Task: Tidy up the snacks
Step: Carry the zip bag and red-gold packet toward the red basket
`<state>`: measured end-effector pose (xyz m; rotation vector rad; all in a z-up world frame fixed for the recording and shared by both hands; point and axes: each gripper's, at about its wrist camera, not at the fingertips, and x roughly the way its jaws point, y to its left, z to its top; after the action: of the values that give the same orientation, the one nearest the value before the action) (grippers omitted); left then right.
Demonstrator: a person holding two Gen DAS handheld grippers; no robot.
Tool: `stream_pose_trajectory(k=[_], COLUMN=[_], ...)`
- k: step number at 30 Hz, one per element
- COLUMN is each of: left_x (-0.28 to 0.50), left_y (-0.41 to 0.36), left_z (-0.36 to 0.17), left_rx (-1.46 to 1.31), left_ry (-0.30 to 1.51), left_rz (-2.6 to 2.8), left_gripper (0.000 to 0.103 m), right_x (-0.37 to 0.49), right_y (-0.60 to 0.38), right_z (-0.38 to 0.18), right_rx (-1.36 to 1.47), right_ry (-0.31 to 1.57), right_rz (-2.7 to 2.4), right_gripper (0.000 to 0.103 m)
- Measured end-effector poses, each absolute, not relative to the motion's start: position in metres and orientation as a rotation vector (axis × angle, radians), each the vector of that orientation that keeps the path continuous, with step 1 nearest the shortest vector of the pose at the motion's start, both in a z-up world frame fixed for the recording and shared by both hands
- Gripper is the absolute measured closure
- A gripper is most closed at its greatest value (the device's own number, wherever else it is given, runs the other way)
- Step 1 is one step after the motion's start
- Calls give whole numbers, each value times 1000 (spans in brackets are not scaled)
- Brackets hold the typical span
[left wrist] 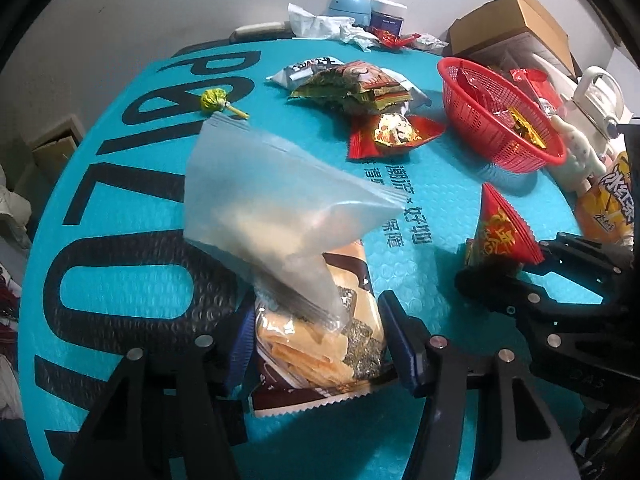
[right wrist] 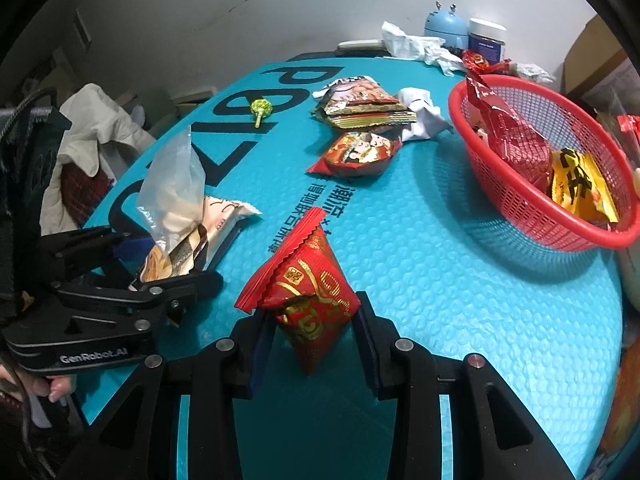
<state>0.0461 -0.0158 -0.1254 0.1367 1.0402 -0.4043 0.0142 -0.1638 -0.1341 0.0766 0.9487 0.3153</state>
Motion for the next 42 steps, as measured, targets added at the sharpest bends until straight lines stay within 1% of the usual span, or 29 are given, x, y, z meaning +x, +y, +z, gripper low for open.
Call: stream_pose_trajectory(k=[7, 17, 22, 29, 42], left_x=[57, 46, 43, 46, 58], left_y=[1, -5, -1, -3, -16], left_z=[-119, -77, -58, -32, -22], left_rx=[-89, -139, -147, -86, 5], left_ry=[1104, 1022, 965, 875, 846], left_rz=[-512, -607, -623, -594, -574], left_gripper=[52, 52, 52, 52, 52], right_x=[13, 8, 3, 4, 8], right_y=[-164, -163, -163, -165, -174], right_z=[-132, -110, -84, -59, -49], right_rx=[81, 101, 68, 28, 10], right_ry=[944, 895, 841, 789, 758], right_rz=[320, 357, 341, 317, 282], right_gripper=[65, 65, 66, 66, 66])
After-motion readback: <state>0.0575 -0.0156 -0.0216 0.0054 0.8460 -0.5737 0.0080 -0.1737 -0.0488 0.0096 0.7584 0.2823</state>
